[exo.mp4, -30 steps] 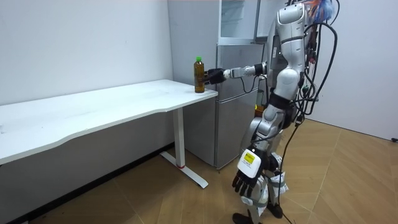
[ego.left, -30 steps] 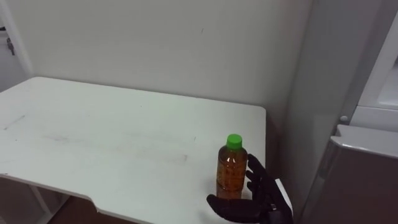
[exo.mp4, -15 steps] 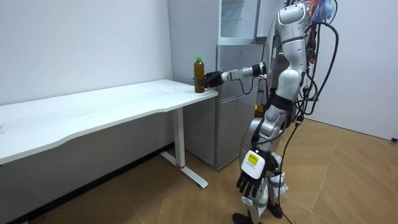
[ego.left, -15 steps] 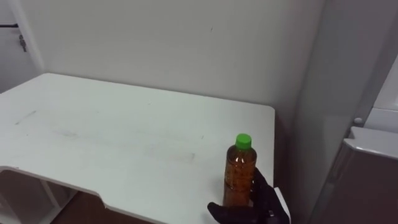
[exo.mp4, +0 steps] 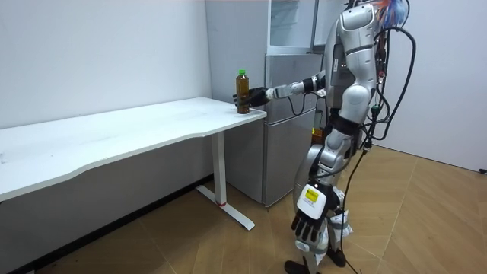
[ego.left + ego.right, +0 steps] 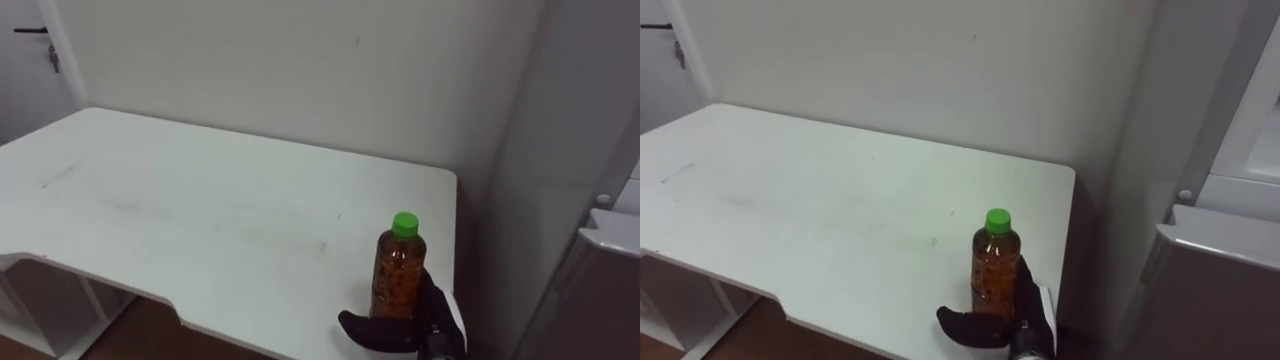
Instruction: Put the bottle in the upper fridge
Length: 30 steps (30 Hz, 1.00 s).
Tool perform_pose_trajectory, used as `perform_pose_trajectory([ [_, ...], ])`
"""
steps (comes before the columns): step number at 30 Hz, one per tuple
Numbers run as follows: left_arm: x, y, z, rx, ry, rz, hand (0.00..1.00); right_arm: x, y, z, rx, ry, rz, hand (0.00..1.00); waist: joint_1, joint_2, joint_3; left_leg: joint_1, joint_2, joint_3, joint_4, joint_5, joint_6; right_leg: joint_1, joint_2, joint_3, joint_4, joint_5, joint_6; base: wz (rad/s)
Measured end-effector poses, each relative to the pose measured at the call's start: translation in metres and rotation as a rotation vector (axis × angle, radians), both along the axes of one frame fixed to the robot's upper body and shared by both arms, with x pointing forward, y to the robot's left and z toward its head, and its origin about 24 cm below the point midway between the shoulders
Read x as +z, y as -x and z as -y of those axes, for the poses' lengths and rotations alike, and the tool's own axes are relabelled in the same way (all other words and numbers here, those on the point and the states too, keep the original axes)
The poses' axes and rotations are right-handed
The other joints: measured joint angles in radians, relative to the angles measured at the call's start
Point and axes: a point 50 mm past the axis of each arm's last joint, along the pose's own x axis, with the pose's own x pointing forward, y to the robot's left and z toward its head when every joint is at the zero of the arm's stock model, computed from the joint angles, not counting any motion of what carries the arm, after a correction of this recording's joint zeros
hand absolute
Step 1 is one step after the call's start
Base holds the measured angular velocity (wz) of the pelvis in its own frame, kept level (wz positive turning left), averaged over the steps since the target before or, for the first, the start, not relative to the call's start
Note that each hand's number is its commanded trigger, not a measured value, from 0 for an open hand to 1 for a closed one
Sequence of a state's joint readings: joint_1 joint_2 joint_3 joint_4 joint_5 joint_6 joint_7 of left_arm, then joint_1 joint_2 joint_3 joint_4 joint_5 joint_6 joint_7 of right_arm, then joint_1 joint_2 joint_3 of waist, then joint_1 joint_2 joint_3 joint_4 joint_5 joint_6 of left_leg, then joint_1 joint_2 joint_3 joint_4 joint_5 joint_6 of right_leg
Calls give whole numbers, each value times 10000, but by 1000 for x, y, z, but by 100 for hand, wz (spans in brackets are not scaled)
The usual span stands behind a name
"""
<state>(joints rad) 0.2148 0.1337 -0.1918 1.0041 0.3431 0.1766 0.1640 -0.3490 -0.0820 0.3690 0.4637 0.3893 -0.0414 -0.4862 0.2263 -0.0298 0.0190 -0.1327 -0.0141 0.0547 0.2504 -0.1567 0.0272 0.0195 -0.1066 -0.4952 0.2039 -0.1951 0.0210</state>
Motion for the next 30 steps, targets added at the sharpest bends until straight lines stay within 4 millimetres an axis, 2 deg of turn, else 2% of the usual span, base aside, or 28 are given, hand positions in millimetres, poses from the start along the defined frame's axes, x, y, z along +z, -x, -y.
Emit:
perform_pose_trajectory([
  [5, 0, -2, 1, 159, 86, 142, 0, 2, -4, 3, -535, 132, 60, 0, 16, 173, 33, -68, 8, -86, 70, 1, 3, -16, 3, -33, 36, 1, 0, 5],
  [7, 1, -4, 1, 147, 75, 218, 0, 4, -6, 5, -846, 130, 87, 0, 28, 197, -14, -139, 11, -104, 75, 26, 15, -105, -54, -25, 51, -3, 0, 6],
  [9, 1, -5, 2, 136, 91, 284, 0, 7, -8, 9, -1232, 86, 149, 0, 34, 237, 7, -174, 4, -115, 60, 73, 27, -185, -116, -62, 176, -23, -2, 0],
  [16, 3, -9, 1, 119, -41, 560, 0, 7, -8, 15, -2093, 155, 126, 0, 45, 114, -57, -314, -54, -202, 72, 114, 70, -282, -136, -252, 192, -25, 16, 5],
  [22, 3, -10, 1, 197, -36, 598, 0, 9, -8, 18, -2610, 201, 211, 0, 79, 39, -19, -394, -103, -267, 56, 132, 96, -341, -159, -277, 188, 1, 58, 3],
  [30, 3, -11, 1, 168, -36, 688, 0, 11, -7, 22, -3009, 367, 419, 0, 291, 182, 57, -531, -129, -350, 69, 158, 120, -477, -194, -291, 333, 3, 59, 0],
])
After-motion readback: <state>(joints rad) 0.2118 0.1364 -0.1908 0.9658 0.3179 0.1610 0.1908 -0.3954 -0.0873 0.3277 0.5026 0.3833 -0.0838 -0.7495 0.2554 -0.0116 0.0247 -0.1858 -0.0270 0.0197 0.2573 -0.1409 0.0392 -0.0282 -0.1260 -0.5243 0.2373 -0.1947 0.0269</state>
